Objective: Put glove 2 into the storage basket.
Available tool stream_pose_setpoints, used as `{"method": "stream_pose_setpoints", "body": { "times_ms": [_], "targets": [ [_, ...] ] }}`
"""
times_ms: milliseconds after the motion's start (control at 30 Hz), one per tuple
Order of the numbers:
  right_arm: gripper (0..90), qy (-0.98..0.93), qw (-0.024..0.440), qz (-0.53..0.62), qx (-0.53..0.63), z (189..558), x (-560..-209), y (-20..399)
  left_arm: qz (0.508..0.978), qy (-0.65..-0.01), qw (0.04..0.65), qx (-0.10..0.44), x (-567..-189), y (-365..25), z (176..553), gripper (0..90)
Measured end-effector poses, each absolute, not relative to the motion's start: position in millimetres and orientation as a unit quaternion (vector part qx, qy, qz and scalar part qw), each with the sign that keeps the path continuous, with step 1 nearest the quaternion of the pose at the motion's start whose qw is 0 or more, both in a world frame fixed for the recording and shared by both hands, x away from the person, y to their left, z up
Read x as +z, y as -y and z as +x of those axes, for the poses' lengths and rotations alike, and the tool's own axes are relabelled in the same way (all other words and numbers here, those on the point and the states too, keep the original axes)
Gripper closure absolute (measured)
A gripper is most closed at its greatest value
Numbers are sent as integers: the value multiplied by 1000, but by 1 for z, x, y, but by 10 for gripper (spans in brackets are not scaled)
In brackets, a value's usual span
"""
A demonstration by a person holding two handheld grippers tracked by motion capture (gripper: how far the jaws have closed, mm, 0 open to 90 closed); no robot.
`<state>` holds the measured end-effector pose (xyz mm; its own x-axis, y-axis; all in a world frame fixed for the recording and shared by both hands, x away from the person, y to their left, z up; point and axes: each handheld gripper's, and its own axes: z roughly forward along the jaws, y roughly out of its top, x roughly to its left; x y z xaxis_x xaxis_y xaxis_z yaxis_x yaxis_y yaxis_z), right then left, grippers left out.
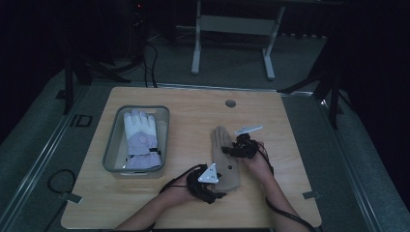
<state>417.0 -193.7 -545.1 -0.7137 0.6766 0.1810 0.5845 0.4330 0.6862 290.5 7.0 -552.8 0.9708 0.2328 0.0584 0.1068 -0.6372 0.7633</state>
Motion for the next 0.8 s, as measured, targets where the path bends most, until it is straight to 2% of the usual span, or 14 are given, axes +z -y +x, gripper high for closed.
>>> {"method": "stream_pose_setpoints", "body": {
  "times_ms": [200,333,400,533,567,600,667,800],
  "targets": [
    [627,-842,62,376,382,415,-546,194,914,-74,386,98,-558,-3,287,324],
    [630,-842,62,376,381,415,-546,194,914,-77,384,101,-558,-3,289,378],
    [636,-843,62,376,380,415,-545,193,914,-77,383,106,-557,-3,290,423],
    [658,-846,69,372,375,414,-543,191,915,-95,372,124,-554,-4,294,682],
    [664,-847,71,370,376,414,-543,190,914,-105,375,113,-553,-5,297,759],
    [679,-846,75,369,376,413,-542,190,914,-112,377,98,-553,-6,300,790],
    [683,-846,77,369,378,412,-542,190,910,-128,388,67,-551,-10,305,800],
    [695,-848,69,359,384,410,-538,187,907,-124,399,49,-547,-17,305,814]
  ]
}}
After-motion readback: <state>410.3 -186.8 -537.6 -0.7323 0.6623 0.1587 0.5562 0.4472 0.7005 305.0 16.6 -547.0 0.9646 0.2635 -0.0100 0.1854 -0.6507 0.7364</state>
